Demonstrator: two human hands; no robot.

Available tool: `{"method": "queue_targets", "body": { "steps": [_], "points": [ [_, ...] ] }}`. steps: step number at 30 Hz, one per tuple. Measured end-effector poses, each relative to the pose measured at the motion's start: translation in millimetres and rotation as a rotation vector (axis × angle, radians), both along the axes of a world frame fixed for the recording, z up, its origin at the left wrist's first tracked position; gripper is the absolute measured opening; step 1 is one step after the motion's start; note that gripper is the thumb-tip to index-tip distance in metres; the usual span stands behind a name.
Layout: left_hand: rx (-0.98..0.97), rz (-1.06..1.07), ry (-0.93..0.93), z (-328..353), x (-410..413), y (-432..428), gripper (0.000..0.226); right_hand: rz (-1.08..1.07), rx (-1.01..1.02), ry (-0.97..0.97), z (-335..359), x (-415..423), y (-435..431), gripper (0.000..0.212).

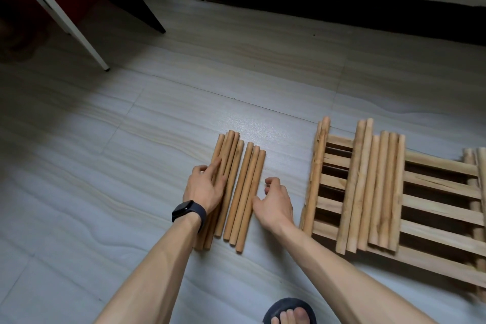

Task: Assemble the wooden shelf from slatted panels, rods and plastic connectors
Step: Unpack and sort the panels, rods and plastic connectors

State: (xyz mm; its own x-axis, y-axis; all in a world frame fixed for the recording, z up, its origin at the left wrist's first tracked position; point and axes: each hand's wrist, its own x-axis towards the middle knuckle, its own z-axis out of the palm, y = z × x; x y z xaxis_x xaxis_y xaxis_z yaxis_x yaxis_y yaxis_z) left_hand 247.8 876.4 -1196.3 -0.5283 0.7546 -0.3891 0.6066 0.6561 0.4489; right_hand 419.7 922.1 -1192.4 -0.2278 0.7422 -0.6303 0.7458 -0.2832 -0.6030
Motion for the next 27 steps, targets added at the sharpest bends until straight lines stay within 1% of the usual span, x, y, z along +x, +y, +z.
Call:
{"method": "queue_targets", "body": {
  "steps": [4,6,8,12,15,18,21,23,24,27],
  "points": [
    [-0.066,-0.043,0.084,0,6,-4,0.047,0.217,0.106,0.012,1,3,-14,0.068],
    [-0.097,-0.066,0.121,1,11,-7,0.049,0.364,0.183,-0.029,0,4,-21,0.074],
    [-0.11,-0.058,0.136,1,14,-8,0.049,0.468,0.226,-0.074,-3,3,-25,0.075],
    [-0.123,-0.055,0.137,1,15,-7,0.05,0.557,0.267,-0.135,-7,4,-29,0.073],
    [-0.138,-0.073,0.131,4,14,-5,0.052,0.588,0.244,-0.121,2,6,-22,0.07],
    [-0.119,-0.123,0.153,13,13,4,0.059,0.535,0.285,-0.012,33,19,-8,0.067],
    [0.033,-0.254,0.205,28,25,29,0.072,0.4,0.425,0.048,66,53,18,0.058],
    [0.109,-0.317,0.232,39,47,49,0.077,0.282,0.491,0.012,77,85,40,0.053],
    [0.103,-0.336,0.235,45,63,59,0.075,0.213,0.497,-0.015,80,103,51,0.052],
    [0.09,-0.35,0.098,60,119,82,0.069,0.02,0.461,-0.145,86,159,80,0.054]
  ]
}}
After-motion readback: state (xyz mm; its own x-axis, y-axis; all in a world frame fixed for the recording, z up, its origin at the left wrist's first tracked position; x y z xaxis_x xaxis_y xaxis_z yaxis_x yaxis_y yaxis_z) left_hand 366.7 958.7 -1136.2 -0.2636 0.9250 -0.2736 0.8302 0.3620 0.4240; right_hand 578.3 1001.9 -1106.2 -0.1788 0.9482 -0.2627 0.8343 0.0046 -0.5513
